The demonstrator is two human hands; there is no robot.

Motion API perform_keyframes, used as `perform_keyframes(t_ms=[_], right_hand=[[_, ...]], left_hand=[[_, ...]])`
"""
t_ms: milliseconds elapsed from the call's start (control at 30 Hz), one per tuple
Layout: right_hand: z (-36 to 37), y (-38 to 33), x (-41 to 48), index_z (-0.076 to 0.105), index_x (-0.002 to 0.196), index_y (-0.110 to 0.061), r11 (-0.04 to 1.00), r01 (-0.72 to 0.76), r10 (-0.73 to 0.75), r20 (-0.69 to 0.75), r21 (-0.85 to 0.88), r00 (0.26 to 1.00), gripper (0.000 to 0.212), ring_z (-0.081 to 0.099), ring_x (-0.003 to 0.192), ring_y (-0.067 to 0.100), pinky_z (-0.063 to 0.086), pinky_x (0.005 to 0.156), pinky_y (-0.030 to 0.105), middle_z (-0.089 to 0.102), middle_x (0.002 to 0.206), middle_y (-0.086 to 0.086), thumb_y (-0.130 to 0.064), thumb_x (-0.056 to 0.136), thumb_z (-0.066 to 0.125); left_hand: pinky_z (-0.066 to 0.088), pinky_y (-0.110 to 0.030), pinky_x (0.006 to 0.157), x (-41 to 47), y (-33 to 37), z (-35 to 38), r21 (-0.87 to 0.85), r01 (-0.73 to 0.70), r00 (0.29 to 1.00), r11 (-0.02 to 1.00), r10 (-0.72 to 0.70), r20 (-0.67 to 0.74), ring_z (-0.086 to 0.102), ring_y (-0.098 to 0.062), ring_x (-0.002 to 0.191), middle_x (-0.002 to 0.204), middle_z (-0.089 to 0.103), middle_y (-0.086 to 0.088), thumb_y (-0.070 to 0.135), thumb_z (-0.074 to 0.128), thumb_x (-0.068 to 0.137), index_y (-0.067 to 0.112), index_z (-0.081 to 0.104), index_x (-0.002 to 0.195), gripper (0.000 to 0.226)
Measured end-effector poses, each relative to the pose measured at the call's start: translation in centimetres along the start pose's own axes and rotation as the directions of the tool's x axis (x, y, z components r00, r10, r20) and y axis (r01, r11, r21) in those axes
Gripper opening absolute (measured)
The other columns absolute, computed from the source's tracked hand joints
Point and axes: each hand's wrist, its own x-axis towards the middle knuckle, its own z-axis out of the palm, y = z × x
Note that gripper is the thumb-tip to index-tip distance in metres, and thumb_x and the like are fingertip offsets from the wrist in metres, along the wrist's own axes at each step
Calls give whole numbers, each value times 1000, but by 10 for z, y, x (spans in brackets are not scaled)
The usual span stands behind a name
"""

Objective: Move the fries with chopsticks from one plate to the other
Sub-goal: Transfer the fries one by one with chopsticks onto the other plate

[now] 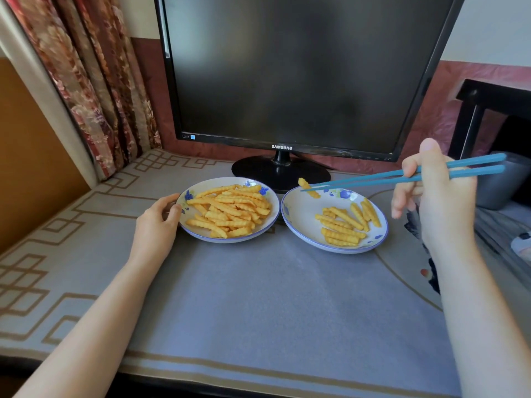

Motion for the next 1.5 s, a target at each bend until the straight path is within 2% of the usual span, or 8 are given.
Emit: perform_keyframes(t_ms=[367, 467, 600, 800, 1033, 1233, 1333, 1500], right_hand=[[68, -12, -38, 44, 63, -11, 973, -94, 56, 180, 209, 982, 43, 46, 30, 17, 21, 42, 32, 43, 46, 0, -26, 104, 38], [87, -8, -50, 43, 64, -10, 967, -133, 64, 295, 218, 953, 43, 47, 31, 21, 27, 38, 18, 43, 41, 0, -24, 104, 37], [108, 1, -63, 46, 66, -9, 963, -153, 54, 398, 223, 916, 42, 47, 33, 24, 31, 37, 15, 46, 42, 16, -25, 104, 37], [132, 10, -71, 49, 66, -14, 980, -131, 49, 455, 150, 889, 42, 50, 40, 30, 43, 44, 29, 48, 45, 9, -31, 103, 41], [132, 13, -71, 49, 70, -10, 987, -121, 47, 514, 110, 856, 39, 49, 39, 27, 43, 43, 27, 51, 47, 16, -29, 103, 42], [107, -3, -55, 48, 69, -8, 977, -96, -4, 461, 193, 887, 39, 46, 36, 28, 33, 37, 14, 47, 46, 21, -23, 104, 40], [86, -8, -41, 45, 66, -8, 978, -90, 13, 373, 189, 928, 41, 45, 33, 30, 29, 36, 16, 44, 42, 3, -20, 104, 39], [38, -5, -12, 46, 65, -9, 994, -75, 56, 212, 79, 976, 40, 43, 29, 20, 21, 38, 25, 45, 39, 3, -21, 103, 39]], left_hand=[[33, -21, 82, 1, 0, 1, 19, -7, 1000, 1000, 7, -5, 48, -8, 97, 119, 64, -7, 18, 44, 97, 14, 59, 125, 32], [34, -22, 83, 2, -1, 0, 14, -9, 1000, 1000, 9, -4, 52, -12, 101, 119, 64, -8, 18, 44, 97, 13, 59, 124, 32], [34, -23, 82, 2, -2, 0, 24, -9, 1000, 1000, 9, -3, 55, -20, 110, 118, 64, -9, 18, 44, 96, 13, 60, 124, 33], [30, -16, 76, 1, 0, 1, 31, -19, 1000, 999, 19, -14, 46, -8, 95, 117, 64, -8, 16, 43, 97, 13, 60, 124, 32], [32, -19, 81, 2, -2, 0, 29, -17, 1000, 999, 18, -13, 49, -9, 98, 117, 65, -7, 16, 44, 96, 14, 61, 123, 32], [33, -21, 82, 2, 0, 1, 20, -10, 1000, 1000, 11, -17, 53, -14, 105, 118, 64, -7, 17, 44, 96, 14, 61, 123, 32], [33, -21, 83, 1, 0, 0, 12, -3, 1000, 1000, 4, -12, 49, -9, 101, 119, 64, -6, 18, 44, 96, 15, 60, 124, 32], [32, -19, 82, 0, 1, 0, 18, -9, 1000, 1000, 10, -12, 46, -6, 97, 119, 63, -6, 19, 43, 97, 15, 59, 124, 32]])
